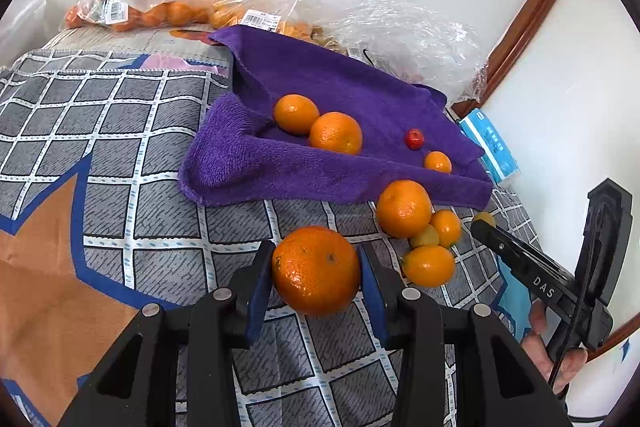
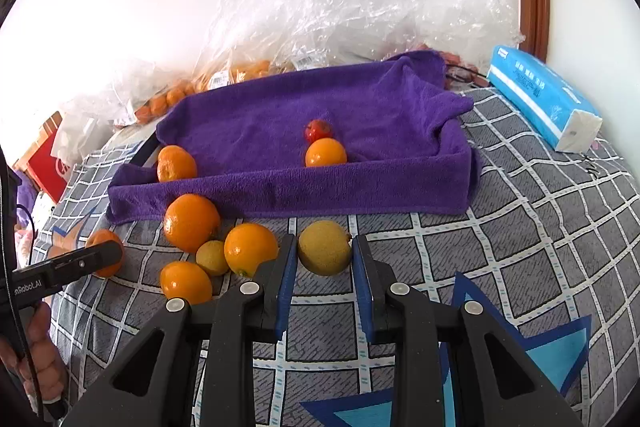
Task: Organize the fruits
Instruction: 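Grasp a large orange with left tool while right tool grasps the yellow fruit, then carry the orange in left tool and yellow fruit in right tool over the towel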
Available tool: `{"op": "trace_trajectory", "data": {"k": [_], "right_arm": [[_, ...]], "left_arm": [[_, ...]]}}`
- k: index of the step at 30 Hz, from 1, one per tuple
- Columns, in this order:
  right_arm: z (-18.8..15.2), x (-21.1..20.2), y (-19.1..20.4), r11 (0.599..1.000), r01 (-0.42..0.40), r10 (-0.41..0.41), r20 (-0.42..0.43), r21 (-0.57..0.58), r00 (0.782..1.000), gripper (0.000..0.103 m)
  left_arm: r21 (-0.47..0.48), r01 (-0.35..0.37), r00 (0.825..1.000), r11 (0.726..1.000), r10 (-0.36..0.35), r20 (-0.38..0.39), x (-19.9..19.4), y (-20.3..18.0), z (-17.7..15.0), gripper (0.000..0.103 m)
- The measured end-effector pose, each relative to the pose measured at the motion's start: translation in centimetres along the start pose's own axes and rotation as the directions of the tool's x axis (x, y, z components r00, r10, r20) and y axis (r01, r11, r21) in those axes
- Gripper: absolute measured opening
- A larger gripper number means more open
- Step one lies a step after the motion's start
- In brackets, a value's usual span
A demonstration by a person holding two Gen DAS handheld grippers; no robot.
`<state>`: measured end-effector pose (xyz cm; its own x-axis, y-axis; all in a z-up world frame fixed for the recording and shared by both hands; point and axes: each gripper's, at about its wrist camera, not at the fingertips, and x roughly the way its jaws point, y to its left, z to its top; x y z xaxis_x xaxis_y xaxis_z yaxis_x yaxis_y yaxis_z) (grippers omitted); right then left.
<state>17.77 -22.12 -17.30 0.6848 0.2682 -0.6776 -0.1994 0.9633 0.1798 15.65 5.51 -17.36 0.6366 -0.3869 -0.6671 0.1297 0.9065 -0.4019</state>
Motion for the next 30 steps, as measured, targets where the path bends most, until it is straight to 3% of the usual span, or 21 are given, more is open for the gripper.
{"op": "trace_trajectory", "data": {"k": [4, 9, 19, 24, 30], "right_arm": [[0.0, -0.1, 0.2, 1.0, 0.006, -0.006, 0.009, -0.011, 1.0, 0.028], [-0.2, -0.5, 0.3, 1.0, -0.012, 0.013, 0.037, -0.011, 0.999, 0.028], [-0.2, -1.3, -0.7, 0.999, -0.003, -0.001, 0.076, 0.048, 0.997, 0.028], [-0.8, -2.2, -1.1, 0.996, 0.036, -0.042, 0.074, 0.078, 0.996, 0.028], [-1.2, -3.5, -0.6, 0.997, 0.029, -0.035, 0.067, 0.077, 0.997, 0.028]], "left_arm": [[0.015, -0.023, 0.999, 1.0, 0.022, 0.025, -0.4, -0.3, -0.1, 0.039], [0.022, 0.021, 0.998, 1.0, -0.022, 0.051, -1.1, -0.5, -0.1, 0.039], [0.05, 0.008, 0.983, 0.999, -0.017, 0.182, -3.4, -1.1, -0.1, 0.039], [0.04, 0.017, 0.981, 0.999, -0.025, 0.194, -3.8, -0.9, 0.2, 0.039], [0.053, 0.019, 0.976, 0.998, -0.03, 0.217, -4.5, -1.1, 0.0, 0.039]]}}
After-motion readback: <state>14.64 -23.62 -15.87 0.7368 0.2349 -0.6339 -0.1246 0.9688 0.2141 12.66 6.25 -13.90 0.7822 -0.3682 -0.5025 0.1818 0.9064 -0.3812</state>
